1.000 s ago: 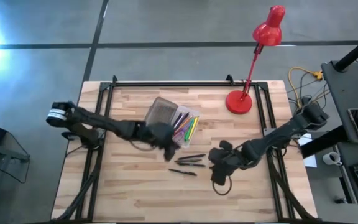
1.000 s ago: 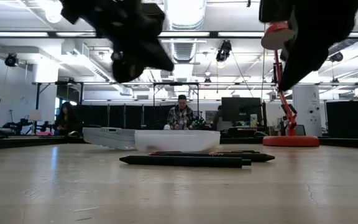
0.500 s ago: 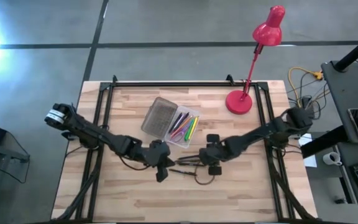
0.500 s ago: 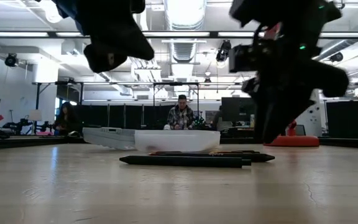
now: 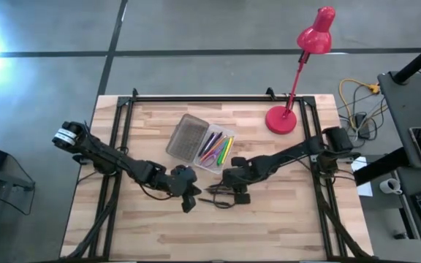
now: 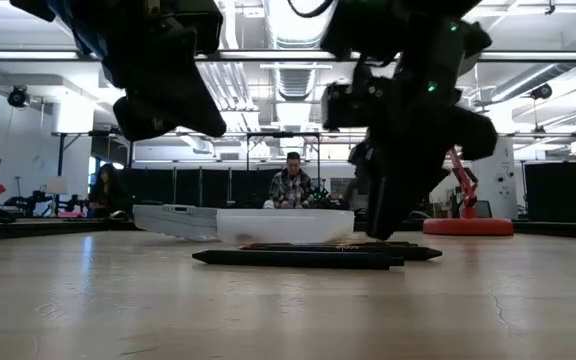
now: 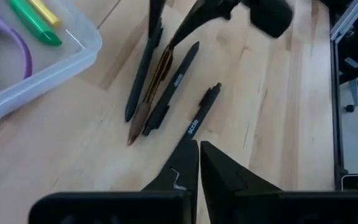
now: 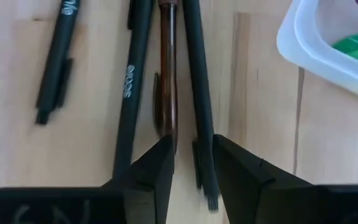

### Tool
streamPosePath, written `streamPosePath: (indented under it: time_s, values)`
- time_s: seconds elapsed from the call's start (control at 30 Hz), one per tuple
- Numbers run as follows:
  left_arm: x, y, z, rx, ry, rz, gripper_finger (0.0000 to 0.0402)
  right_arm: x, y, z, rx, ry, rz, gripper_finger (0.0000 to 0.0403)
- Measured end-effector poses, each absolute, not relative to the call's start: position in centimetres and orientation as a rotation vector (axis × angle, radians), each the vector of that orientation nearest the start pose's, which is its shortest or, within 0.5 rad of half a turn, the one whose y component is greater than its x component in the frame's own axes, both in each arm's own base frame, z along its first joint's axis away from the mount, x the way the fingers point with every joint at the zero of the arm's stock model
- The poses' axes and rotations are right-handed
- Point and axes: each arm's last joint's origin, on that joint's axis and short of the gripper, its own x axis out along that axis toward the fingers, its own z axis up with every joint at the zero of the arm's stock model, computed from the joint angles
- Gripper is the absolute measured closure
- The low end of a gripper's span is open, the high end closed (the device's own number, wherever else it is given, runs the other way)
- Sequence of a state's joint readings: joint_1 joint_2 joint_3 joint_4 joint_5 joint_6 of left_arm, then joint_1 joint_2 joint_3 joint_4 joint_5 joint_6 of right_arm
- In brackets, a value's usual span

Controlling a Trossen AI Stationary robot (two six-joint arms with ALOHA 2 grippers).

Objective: Pick & place school supplies into a supply box
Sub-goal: Put the black pen into the supply box

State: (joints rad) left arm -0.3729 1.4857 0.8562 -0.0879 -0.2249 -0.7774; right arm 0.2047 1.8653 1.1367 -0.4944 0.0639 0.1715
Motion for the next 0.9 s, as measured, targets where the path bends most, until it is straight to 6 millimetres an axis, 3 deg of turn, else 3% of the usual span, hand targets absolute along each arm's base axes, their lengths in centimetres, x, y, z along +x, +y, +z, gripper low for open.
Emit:
streamPosePath:
  time_s: [0.37,0.53,0.77,0.9]
  values:
    - [28.5,-10.4,20.8,-0.535,0.695,0.130,0.0401,36.1,7.1,15.1,-0.041,1.185,0.012,0.0272]
    - [28.5,-10.4,20.8,-0.534,0.696,0.131,0.0401,36.0,7.1,13.5,-0.049,1.229,0.012,0.0272]
    - [28.4,-10.4,20.7,-0.545,0.698,0.137,0.0401,37.3,7.3,12.2,-0.022,1.242,-0.009,0.0292]
    - [28.4,-10.4,20.7,-0.582,0.701,0.154,0.0401,37.2,7.0,12.5,0.002,1.245,-0.069,0.0332]
